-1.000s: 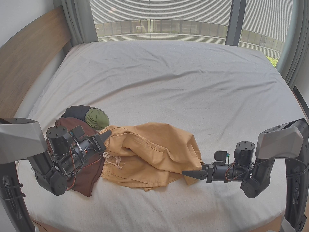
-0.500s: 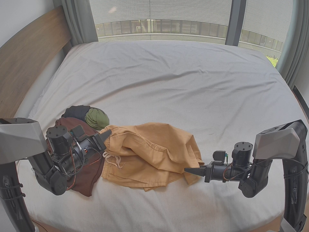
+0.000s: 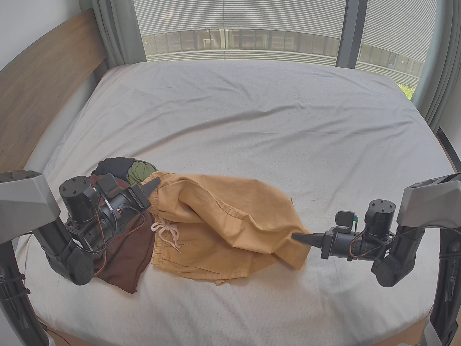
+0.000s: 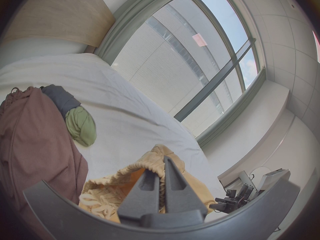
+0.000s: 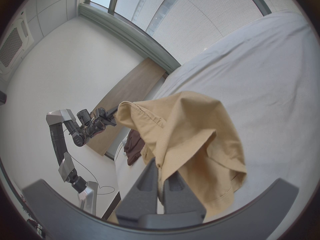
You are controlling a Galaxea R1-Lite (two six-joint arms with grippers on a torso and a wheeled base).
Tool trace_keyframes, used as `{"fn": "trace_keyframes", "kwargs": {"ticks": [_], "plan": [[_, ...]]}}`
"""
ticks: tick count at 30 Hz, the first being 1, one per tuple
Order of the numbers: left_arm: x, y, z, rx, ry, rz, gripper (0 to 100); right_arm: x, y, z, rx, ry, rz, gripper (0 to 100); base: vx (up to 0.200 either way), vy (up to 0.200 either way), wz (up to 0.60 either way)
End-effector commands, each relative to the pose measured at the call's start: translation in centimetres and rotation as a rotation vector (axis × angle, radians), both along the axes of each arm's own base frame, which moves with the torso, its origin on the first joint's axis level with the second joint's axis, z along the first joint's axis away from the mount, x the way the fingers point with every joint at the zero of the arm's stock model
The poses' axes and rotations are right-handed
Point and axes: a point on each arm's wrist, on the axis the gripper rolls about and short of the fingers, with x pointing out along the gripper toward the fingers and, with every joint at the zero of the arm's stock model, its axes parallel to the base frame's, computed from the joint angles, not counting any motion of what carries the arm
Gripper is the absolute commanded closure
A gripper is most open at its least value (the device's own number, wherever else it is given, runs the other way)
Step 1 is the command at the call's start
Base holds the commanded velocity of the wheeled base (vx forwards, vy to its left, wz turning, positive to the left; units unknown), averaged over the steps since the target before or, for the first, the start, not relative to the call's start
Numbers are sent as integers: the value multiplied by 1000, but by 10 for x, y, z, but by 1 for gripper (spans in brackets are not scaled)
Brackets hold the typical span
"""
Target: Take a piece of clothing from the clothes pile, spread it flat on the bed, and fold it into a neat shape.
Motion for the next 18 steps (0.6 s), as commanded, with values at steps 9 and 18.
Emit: {"fn": "trace_keyframes", "kwargs": {"ticks": [9, 18], "plan": [[-9, 2, 26, -29, -70, -6, 100, -2, -23, 42, 32, -110, -66, 100, 0, 0, 0], [-16, 3, 37, -32, -99, -11, 100, -10, -21, 84, 82, -215, -61, 100, 0, 0, 0]]}}
